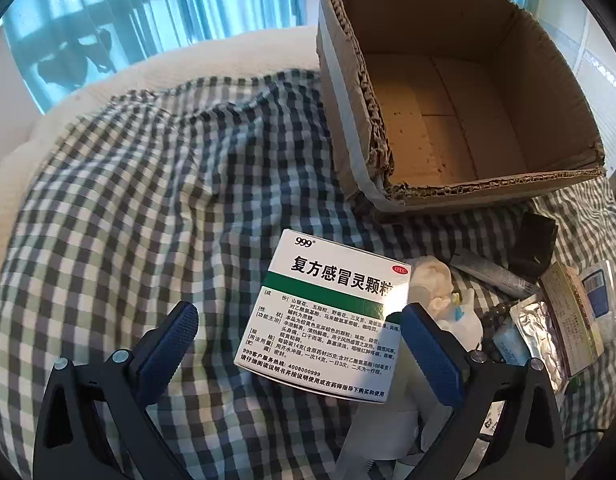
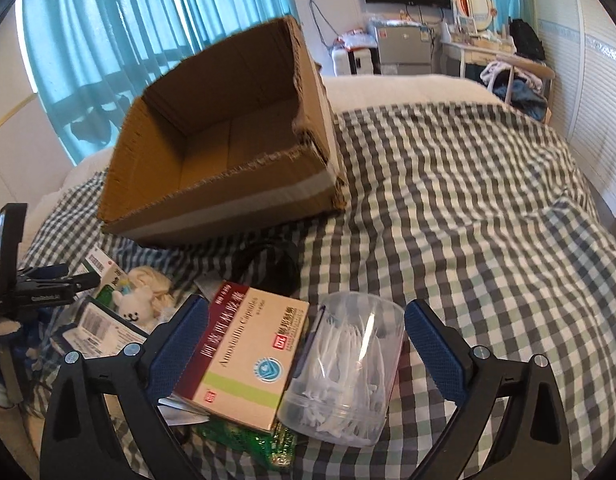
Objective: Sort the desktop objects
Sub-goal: 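Lift the white-green medicine box with the left gripper while the right gripper lifts the clear swab tub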
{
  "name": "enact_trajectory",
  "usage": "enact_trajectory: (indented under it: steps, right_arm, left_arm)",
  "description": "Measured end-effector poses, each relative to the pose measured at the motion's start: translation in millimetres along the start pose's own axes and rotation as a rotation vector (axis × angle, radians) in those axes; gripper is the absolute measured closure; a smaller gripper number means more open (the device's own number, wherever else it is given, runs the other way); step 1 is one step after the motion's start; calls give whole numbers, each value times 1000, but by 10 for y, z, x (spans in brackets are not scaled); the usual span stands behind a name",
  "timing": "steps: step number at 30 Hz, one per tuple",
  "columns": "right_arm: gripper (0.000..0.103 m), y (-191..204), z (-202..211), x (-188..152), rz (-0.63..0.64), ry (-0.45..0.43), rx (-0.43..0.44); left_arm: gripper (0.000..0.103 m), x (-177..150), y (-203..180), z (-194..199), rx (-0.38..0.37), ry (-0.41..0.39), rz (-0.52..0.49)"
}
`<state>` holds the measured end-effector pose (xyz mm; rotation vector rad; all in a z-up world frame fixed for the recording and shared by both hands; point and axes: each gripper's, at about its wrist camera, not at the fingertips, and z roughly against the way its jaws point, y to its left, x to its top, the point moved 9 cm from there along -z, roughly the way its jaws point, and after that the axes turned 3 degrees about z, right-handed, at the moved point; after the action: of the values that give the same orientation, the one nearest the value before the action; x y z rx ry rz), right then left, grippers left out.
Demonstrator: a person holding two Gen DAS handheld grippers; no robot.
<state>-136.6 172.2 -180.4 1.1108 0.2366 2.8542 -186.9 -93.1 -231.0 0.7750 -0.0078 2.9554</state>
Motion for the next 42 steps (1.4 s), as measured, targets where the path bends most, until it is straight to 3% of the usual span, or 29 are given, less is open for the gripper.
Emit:
enact_trajectory:
  steps: [2,6,9,13,15,21,25,27,33,42]
  right_arm:
    - [4,-28,-63,-25,-4,19,-3]
    - [4,-80,-194,-77,-14,58,-10]
    - [4,-115,-294,-130,-12,85,-23]
    - [4,-190,-415,-220,-25,133,-45]
    - [4,-238,-457,-249,-48,140,-48]
    - [4,-306,-459,-271,-94,154,-45]
    - [24,-275,-452,-284,-87,150,-33]
    - [42,-276,-455,-292,-91,154,-33]
    - [41,-222,-369,-268,-76,131,-25]
    - [42,-140,-88,-27,-48,15,-31]
  left_arm:
    - [0,-21,-58,-20,-42,15,-12]
    - [0,-56,-145,-81,-33,29,-46]
    - [0,-102,-33,-260,25,68,-25]
    - [1,-105,13,-351,0,74,3]
    - [14,-93,-4,-351,-10,60,-2]
    - [18,-54,-54,-311,7,17,-30]
    - [19,-27,-35,-260,17,-4,-25]
    - [19,-42,-36,-194,25,-20,-21]
    - [19,18,-30,59,33,-97,-3]
    - [19,146,-120,549,26,-238,7]
